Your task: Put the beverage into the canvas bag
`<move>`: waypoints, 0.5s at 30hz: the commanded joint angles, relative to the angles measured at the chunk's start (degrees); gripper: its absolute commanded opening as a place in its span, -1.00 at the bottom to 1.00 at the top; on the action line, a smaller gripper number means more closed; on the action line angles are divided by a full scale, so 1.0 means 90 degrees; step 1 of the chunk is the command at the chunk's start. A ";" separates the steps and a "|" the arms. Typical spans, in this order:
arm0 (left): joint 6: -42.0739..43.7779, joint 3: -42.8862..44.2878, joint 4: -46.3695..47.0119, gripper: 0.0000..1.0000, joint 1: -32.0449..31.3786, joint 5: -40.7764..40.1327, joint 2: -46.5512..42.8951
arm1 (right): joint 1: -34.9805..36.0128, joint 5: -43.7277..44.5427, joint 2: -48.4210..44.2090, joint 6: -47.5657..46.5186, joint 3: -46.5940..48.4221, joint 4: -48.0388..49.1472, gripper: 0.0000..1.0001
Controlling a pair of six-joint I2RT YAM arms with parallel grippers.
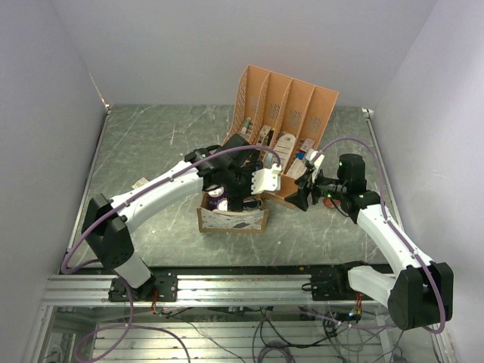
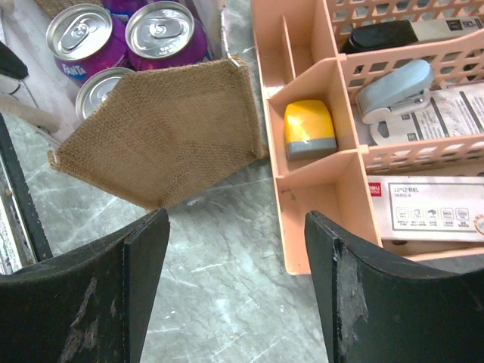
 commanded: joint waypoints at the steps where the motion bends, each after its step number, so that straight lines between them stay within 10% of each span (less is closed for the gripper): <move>1: -0.0181 -0.0048 0.0625 0.91 -0.0030 -0.0864 -0.0612 | -0.0263 0.0273 -0.0270 -0.0177 0.0430 -0.0304 0.58; 6: -0.0298 -0.0208 0.0961 0.91 -0.0011 -0.1686 -0.1133 | -0.0596 0.0705 -0.0536 -0.0203 0.0668 -0.0570 0.97; 15: -0.0925 -0.0224 0.1076 0.96 0.0405 -0.2213 -0.1963 | -0.1222 0.2914 -0.0617 -0.0077 0.1191 -0.1128 1.00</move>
